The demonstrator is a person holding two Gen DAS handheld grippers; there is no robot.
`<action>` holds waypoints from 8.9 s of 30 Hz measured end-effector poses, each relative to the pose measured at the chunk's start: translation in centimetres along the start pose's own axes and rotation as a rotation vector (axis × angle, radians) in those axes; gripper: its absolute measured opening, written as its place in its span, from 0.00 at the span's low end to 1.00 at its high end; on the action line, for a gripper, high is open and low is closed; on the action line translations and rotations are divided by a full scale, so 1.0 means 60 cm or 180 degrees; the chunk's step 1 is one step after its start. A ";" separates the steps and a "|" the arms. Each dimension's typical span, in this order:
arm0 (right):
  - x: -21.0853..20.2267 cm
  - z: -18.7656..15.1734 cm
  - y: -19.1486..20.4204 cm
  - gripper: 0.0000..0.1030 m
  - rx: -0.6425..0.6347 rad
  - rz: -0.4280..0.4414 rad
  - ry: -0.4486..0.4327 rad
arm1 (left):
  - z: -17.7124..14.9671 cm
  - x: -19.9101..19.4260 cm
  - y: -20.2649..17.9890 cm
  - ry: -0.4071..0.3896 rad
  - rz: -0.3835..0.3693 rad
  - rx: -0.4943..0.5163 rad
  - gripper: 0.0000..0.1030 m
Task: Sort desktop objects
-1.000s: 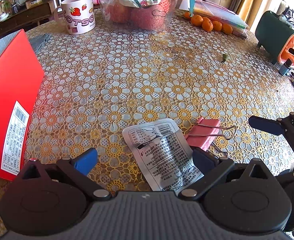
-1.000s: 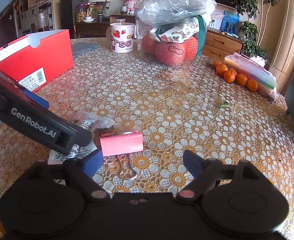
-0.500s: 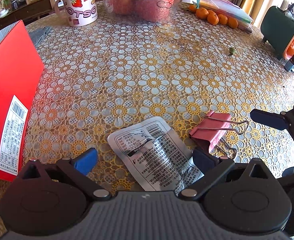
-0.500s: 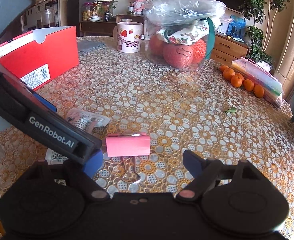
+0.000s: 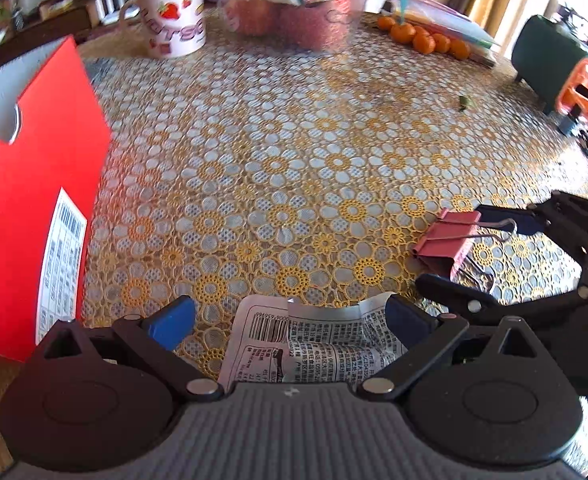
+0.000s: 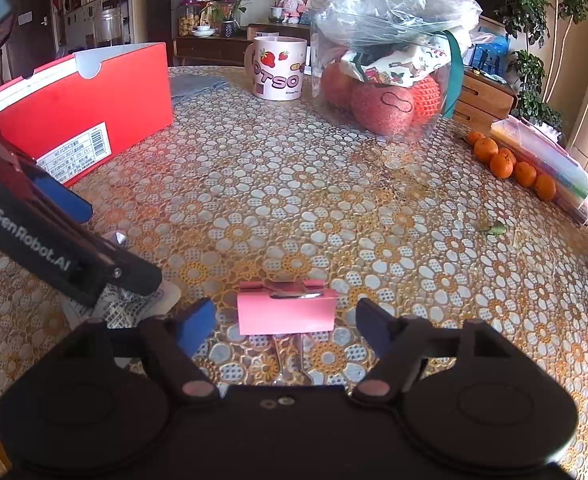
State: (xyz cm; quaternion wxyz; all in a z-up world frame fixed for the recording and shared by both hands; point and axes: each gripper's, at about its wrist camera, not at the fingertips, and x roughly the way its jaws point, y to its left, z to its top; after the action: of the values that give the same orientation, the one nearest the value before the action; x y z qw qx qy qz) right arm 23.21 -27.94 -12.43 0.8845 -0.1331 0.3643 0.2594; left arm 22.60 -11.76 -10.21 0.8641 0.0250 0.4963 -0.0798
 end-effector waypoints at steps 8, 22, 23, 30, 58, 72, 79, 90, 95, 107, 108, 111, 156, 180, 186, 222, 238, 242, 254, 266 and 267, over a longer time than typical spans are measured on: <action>-0.001 0.004 -0.004 0.48 0.0063 0.0018 0.0008 | -0.023 -0.028 -0.005 -0.0179 -0.0244 0.0804 0.99; -0.024 -0.004 -0.004 0.48 0.0243 0.0043 0.0135 | -0.056 -0.033 -0.025 -0.0235 -0.0814 0.2407 0.99; -0.025 -0.004 -0.003 0.48 0.0255 0.0052 0.0139 | -0.056 -0.031 -0.026 -0.0248 -0.0803 0.2470 0.99; -0.026 -0.007 -0.001 0.48 0.0297 0.0080 0.0174 | -0.029 -0.001 -0.019 -0.0069 -0.0680 0.2320 1.00; -0.056 -0.022 0.004 0.47 0.0608 0.0008 0.0127 | -0.025 -0.015 -0.019 -0.0223 -0.0618 0.1343 0.56; -0.094 -0.016 0.038 0.47 0.0628 -0.0133 0.0156 | -0.037 -0.056 0.004 -0.0289 -0.0427 0.0611 0.56; -0.122 -0.002 0.060 0.47 0.0656 -0.0169 0.0107 | -0.037 -0.086 0.018 -0.0371 -0.0347 0.0474 0.55; -0.169 0.040 0.094 0.47 0.0669 -0.0169 -0.0050 | -0.037 -0.149 0.043 -0.0468 -0.0406 0.0293 0.54; -0.183 0.060 0.116 0.47 0.0681 -0.0143 -0.0081 | -0.034 -0.179 0.059 -0.0490 -0.0355 0.0208 0.54; -0.206 0.129 0.181 0.47 0.0555 -0.0018 -0.0192 | -0.031 -0.267 0.127 -0.0678 -0.0198 0.0036 0.54; -0.206 0.136 0.189 0.47 0.0520 -0.0019 -0.0201 | -0.029 -0.275 0.133 -0.0692 -0.0199 0.0040 0.54; -0.206 0.159 0.213 0.47 0.0394 -0.0034 -0.0234 | -0.023 -0.296 0.153 -0.0775 -0.0156 0.0042 0.54; 0.096 0.390 0.371 0.47 -0.0014 0.0117 0.0054 | 0.059 -0.166 0.511 -0.0324 0.0591 -0.0483 0.54; 0.146 0.349 0.398 0.63 -0.0219 0.0217 0.0339 | 0.042 -0.126 0.511 -0.0219 0.0464 -0.0447 0.68; 0.119 0.346 0.384 0.69 -0.0131 0.0314 0.0267 | 0.039 -0.139 0.501 -0.0273 0.0523 -0.0454 0.73; -0.123 0.265 0.359 0.98 -0.0147 0.0530 -0.0512 | -0.068 -0.306 0.377 -0.0868 0.0592 -0.0450 0.99; -0.187 0.219 0.336 0.99 -0.0035 0.0483 -0.0700 | -0.105 -0.330 0.326 -0.0894 0.0634 -0.0406 0.99; -0.195 0.214 0.332 0.99 0.0002 0.0458 -0.0734 | -0.109 -0.334 0.323 -0.0891 0.0626 -0.0421 0.99; -0.191 0.204 0.316 0.99 0.0216 0.0293 -0.0727 | -0.116 -0.337 0.311 -0.0874 0.0626 -0.0410 0.99; -0.189 0.198 0.311 0.99 0.0295 0.0291 -0.0702 | -0.118 -0.334 0.309 -0.0821 0.0613 -0.0466 0.99; -0.189 0.195 0.310 0.99 0.0307 0.0280 -0.0700 | -0.118 -0.334 0.309 -0.0815 0.0610 -0.0476 0.99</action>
State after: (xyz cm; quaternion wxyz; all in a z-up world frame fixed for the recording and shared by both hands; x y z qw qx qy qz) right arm 12.78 -11.65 2.99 0.9122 -0.0451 0.2827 0.2931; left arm 9.64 9.63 2.78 0.9234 -0.0025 0.3821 0.0375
